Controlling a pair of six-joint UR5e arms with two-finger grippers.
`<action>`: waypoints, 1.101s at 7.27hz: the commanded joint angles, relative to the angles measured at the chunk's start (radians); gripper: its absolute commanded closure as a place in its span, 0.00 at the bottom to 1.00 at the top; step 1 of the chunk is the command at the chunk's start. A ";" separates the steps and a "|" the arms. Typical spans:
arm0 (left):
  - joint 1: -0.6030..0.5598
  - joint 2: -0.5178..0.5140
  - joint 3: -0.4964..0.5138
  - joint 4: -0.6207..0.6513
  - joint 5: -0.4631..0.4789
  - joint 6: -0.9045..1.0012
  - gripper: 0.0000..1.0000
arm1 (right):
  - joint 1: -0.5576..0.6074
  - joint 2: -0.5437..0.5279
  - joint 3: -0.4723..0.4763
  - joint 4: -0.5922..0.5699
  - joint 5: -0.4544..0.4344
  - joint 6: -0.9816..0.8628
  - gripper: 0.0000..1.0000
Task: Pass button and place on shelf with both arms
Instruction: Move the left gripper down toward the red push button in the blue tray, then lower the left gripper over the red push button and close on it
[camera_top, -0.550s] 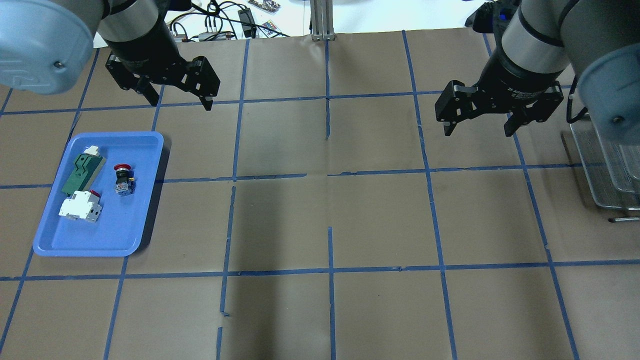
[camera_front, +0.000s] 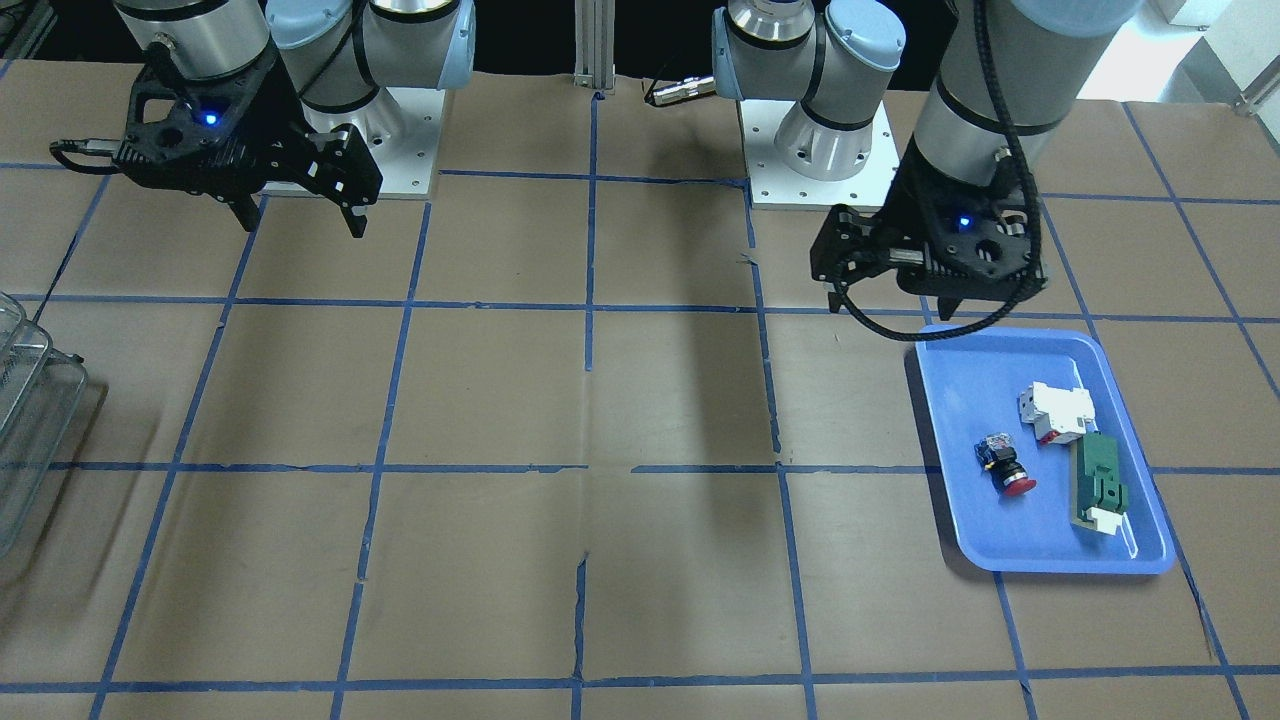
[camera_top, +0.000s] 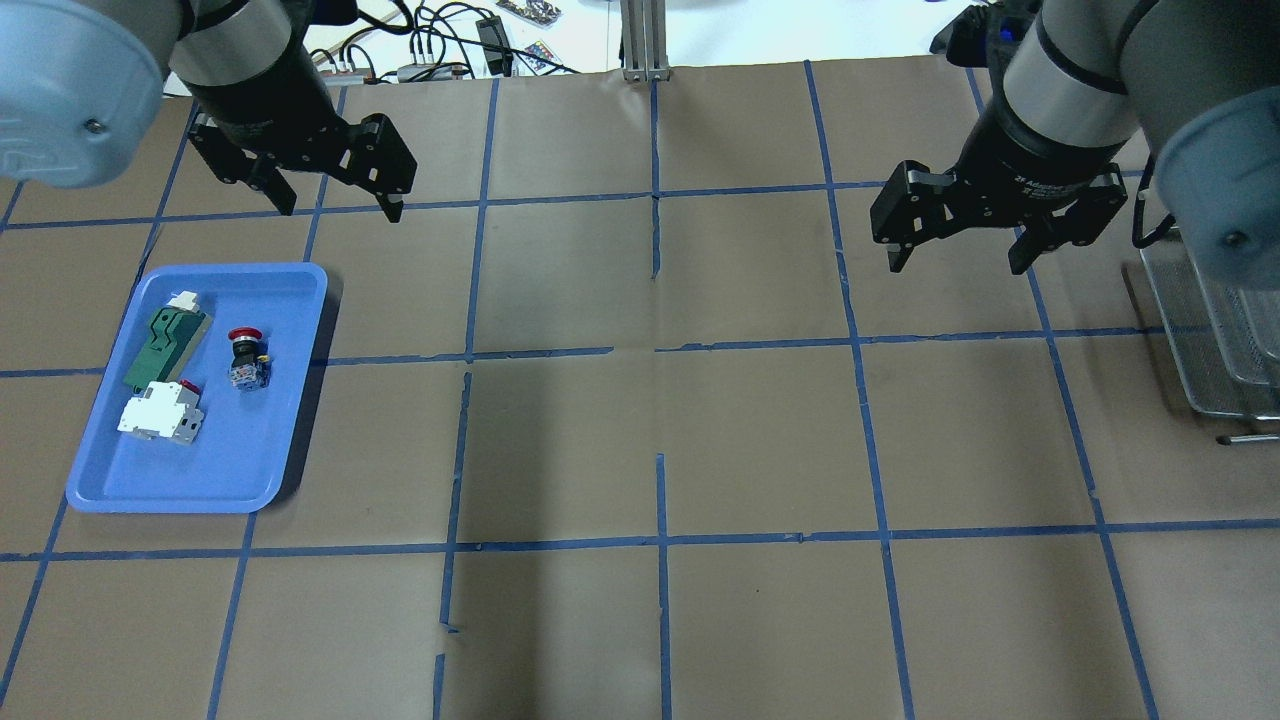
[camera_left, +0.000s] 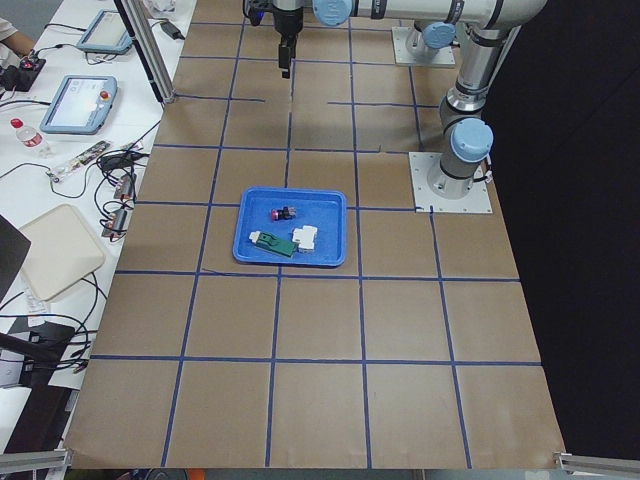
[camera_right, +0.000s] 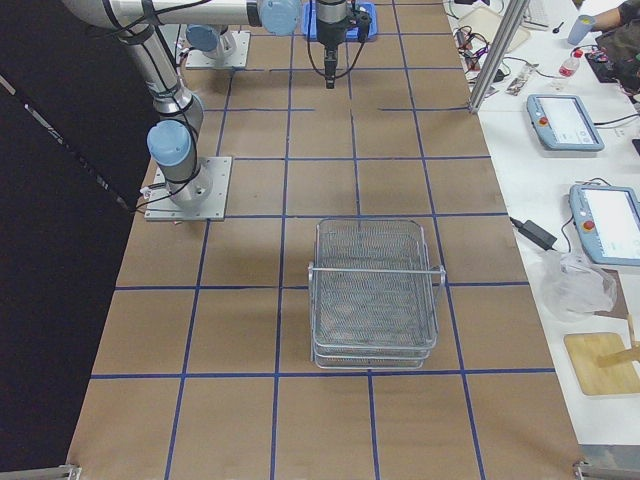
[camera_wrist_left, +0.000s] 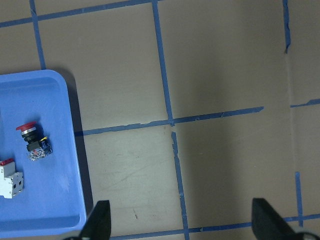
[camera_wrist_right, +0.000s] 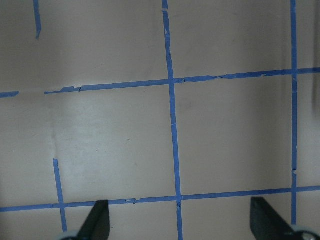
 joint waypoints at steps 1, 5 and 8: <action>0.186 -0.030 -0.030 0.006 -0.001 0.072 0.00 | 0.000 0.000 0.000 0.001 -0.002 0.000 0.00; 0.334 -0.179 -0.194 0.294 0.000 0.197 0.00 | 0.000 0.000 0.000 0.001 -0.008 -0.001 0.00; 0.409 -0.317 -0.225 0.395 0.000 0.208 0.00 | 0.000 0.000 0.002 0.003 -0.011 -0.001 0.00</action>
